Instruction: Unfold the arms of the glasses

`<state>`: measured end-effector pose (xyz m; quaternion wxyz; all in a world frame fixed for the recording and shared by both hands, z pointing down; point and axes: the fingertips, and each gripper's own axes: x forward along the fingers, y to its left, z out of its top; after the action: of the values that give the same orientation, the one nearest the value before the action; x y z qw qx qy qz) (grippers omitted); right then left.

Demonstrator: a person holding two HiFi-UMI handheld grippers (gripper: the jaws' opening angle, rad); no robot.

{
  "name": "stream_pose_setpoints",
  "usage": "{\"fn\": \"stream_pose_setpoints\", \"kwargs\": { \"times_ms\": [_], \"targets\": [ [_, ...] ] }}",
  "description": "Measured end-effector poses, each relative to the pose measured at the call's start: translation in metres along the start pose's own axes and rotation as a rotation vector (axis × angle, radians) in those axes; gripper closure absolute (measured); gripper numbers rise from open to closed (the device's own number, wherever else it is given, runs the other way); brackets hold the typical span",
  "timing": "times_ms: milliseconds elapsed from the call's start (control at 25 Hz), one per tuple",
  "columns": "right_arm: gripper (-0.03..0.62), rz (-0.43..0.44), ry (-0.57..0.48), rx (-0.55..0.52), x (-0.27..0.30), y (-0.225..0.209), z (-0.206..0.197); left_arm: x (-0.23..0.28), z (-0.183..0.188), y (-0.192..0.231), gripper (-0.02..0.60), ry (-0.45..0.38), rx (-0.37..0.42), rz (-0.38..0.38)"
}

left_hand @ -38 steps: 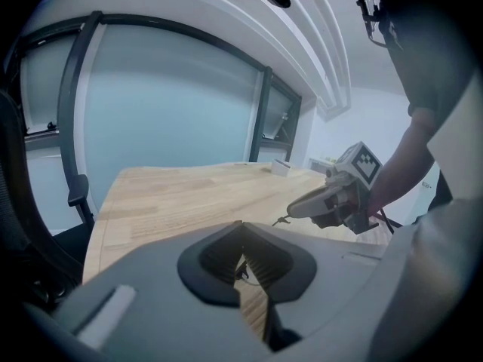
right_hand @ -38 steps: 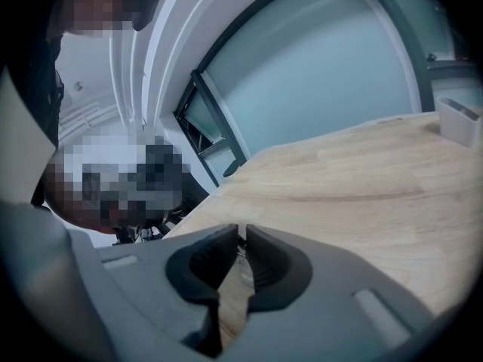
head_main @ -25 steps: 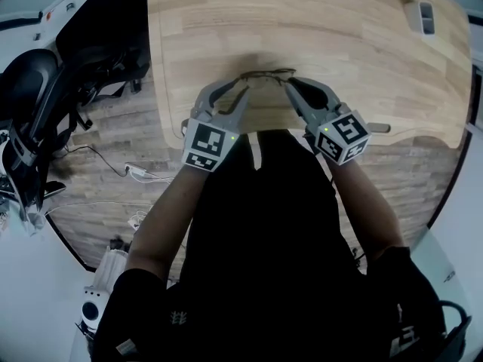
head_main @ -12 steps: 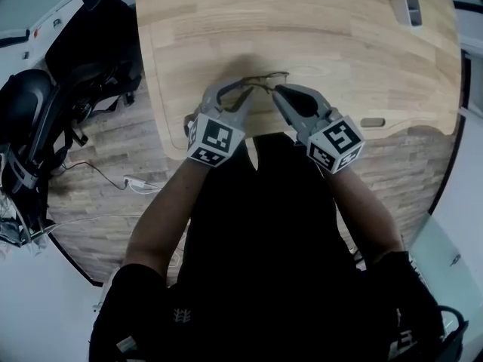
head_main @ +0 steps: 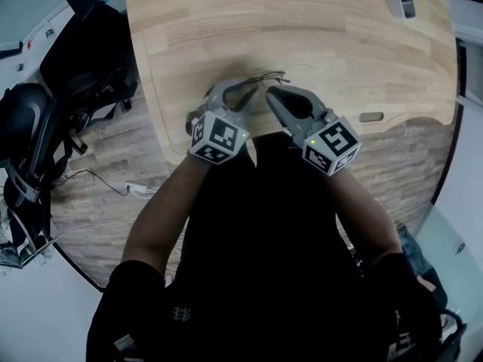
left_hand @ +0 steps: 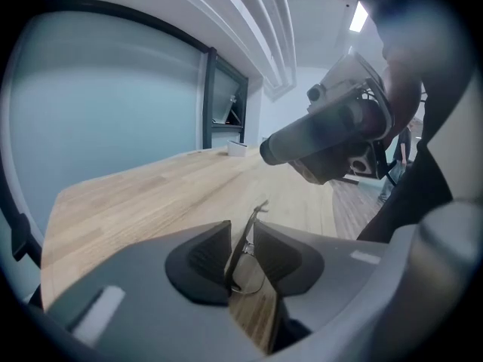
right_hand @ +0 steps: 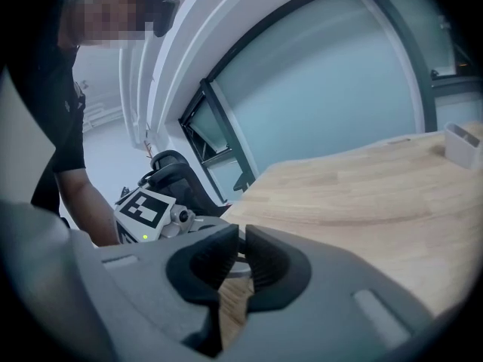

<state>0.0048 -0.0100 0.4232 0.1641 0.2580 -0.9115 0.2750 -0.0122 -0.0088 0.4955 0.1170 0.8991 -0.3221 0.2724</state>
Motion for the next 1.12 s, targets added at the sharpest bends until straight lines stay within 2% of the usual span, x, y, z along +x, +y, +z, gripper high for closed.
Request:
{"fn": "stream_pose_setpoints", "kwargs": {
  "times_ms": [280,400,640,840,1120],
  "targets": [
    [0.563,-0.194,0.037,0.048,-0.019,-0.055,-0.038,0.0,-0.001,-0.001,0.482,-0.004,-0.002,-0.001],
    [0.557,-0.239,0.046,0.075,-0.025,-0.074,-0.052,0.001,0.001,-0.002,0.482,-0.003,-0.003,0.004],
    [0.532,-0.203,0.07,0.133,-0.015,-0.092,-0.071,0.006,0.0,-0.005,0.482,0.023,-0.004,0.015],
    [0.473,-0.176,0.108,0.171,-0.006,-0.102,-0.085,0.009,-0.002,-0.003,0.482,0.043,-0.006,0.032],
    [0.471,-0.13,0.145,0.206,0.001,-0.105,-0.096,0.012,-0.004,-0.001,0.482,0.064,-0.024,0.055]
  ]
}}
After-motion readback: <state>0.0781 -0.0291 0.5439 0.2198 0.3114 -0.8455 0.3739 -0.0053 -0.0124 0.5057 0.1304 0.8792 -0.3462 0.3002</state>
